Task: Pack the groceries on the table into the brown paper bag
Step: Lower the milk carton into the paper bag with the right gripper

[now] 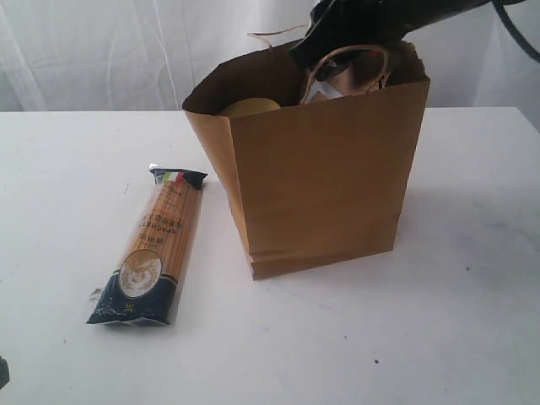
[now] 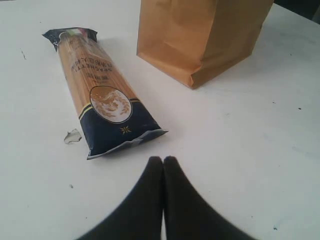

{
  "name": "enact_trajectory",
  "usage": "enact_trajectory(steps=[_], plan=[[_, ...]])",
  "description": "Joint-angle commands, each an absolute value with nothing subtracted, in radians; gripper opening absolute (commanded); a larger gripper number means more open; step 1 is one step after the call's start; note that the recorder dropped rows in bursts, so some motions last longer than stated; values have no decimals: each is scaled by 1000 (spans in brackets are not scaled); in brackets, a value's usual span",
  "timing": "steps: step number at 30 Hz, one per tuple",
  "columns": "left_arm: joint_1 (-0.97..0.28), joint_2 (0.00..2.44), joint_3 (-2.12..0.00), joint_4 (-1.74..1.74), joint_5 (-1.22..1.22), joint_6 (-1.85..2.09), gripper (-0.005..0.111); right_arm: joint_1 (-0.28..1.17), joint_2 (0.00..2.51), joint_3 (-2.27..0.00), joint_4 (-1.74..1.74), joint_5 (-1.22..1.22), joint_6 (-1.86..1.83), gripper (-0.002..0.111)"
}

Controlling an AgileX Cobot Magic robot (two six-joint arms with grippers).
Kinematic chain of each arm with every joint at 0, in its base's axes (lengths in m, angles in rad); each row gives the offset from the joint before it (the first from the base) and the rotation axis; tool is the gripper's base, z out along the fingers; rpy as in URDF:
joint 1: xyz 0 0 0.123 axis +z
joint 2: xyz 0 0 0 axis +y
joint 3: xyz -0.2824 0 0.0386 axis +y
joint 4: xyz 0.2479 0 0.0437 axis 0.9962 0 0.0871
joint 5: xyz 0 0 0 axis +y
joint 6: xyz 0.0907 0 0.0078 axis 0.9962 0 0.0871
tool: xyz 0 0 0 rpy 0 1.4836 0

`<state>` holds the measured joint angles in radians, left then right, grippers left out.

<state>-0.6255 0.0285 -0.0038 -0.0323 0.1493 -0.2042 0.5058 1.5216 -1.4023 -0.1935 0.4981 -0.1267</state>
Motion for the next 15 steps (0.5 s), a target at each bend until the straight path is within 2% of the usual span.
enact_trajectory(steps=[1,15], plan=[[-629,23,0,-32,151,-206,0,498,1512,-1408,-203,472,-100,0],[-629,23,0,-32,151,-206,0,500,1579,-1407,-74,470,-109,0]])
